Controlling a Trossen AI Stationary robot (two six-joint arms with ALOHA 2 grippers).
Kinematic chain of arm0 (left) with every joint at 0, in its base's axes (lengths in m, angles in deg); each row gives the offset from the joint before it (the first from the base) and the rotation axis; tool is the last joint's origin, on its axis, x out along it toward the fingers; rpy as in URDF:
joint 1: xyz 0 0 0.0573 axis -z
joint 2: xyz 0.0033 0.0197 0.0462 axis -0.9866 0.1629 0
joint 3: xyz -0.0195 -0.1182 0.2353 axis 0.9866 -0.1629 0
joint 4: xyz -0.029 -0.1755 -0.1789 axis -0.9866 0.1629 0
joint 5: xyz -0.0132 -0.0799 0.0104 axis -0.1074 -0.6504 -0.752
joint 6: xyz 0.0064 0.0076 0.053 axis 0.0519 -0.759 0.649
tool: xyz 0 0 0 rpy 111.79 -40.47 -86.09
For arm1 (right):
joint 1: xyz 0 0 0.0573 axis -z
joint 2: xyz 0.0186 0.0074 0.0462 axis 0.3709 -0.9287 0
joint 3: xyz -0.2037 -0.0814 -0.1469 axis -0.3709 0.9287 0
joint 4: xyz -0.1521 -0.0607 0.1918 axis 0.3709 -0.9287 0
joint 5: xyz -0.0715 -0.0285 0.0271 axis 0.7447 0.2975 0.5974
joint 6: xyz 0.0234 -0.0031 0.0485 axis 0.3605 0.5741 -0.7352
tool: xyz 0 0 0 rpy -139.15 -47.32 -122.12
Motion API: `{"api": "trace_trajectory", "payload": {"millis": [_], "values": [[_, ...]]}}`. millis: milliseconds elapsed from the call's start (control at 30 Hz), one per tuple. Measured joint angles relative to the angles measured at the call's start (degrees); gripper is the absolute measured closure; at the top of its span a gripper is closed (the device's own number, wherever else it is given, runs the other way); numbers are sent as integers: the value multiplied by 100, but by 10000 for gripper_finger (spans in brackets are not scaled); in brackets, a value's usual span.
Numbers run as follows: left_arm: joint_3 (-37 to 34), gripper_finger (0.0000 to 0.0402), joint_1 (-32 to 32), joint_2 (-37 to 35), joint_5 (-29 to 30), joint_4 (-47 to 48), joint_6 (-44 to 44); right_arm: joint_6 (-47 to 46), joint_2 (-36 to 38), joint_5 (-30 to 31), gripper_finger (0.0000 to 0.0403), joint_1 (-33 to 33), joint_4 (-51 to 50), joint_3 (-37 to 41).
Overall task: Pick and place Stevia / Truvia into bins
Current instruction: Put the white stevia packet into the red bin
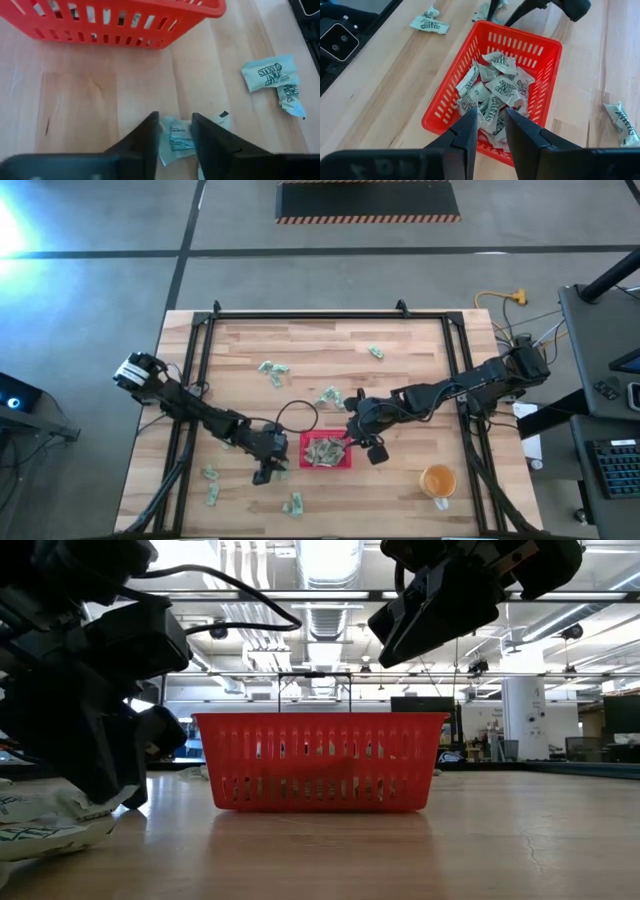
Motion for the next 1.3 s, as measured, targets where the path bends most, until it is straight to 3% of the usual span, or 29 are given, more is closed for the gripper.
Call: {"api": "trace_trajectory", "payload": {"millis": [233, 433, 700, 800, 1000, 1300], "values": [[-13, 393, 12, -105, -174, 176, -2, 0, 0, 1, 319, 2, 0, 0], [-23, 394, 4, -424, -92, 278, 49, 0, 0, 1, 326, 4, -2, 0], [-18, 394, 4, -1162, 819, 640, 341, -143, 64, 42, 326, 2, -843, -120], [-18, 394, 4, -1492, 1251, 854, 430, -358, 139, 359, 327, -1, -1286, -180], [-16, 394, 3, -1709, 2124, 88, 1255, -676, 281, 1170, 334, 0, -1797, -163], [-12, 394, -12, -624, 2190, -2080, 2666, -1166, 339, 2317, 330, 0, -2491, -56]]}}
